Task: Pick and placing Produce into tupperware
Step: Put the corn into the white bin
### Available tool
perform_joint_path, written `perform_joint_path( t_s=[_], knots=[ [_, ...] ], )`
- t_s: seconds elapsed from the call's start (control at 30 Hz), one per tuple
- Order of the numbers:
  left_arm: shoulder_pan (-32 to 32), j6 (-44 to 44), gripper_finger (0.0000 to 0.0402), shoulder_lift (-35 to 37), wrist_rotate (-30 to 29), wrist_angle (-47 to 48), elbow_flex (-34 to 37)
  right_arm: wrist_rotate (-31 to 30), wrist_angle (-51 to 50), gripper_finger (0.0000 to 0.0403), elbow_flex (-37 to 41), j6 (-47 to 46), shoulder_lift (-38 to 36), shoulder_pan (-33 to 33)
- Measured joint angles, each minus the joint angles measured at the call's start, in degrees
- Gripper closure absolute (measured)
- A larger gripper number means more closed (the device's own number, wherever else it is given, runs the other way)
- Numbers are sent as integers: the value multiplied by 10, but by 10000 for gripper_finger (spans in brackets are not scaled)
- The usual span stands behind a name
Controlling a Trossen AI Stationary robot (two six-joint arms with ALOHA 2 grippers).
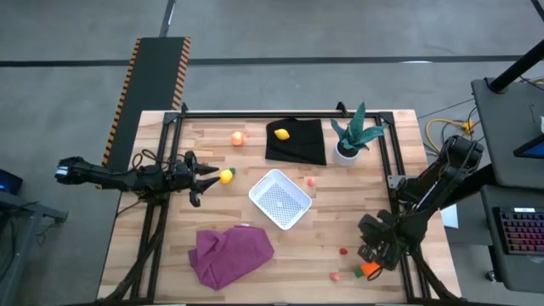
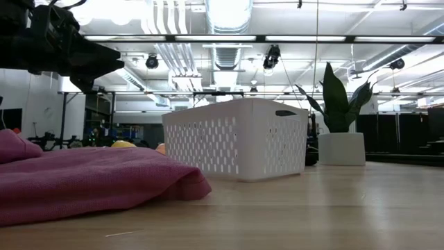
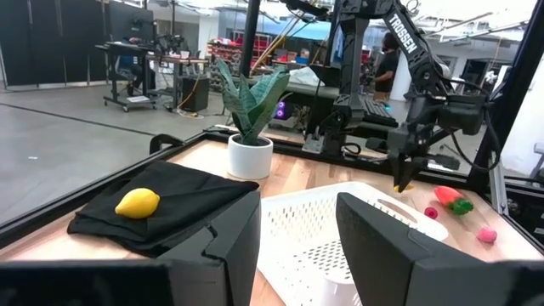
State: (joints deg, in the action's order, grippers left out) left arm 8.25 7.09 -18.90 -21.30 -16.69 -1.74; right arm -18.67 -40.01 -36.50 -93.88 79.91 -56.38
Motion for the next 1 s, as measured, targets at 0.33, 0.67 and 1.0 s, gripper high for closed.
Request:
perform_joint_path(
  t_s=[0.33,0.67,1.0],
  knots=[
    [0,0,259,2,0,-12,0,-248,8,393,-76,100,-11,59],
    [0,-5,259,2,0,-23,0,-276,129,394,-121,407,-10,216],
    [0,-5,259,2,0,-24,0,-163,289,394,-121,621,2,353]
  ],
)
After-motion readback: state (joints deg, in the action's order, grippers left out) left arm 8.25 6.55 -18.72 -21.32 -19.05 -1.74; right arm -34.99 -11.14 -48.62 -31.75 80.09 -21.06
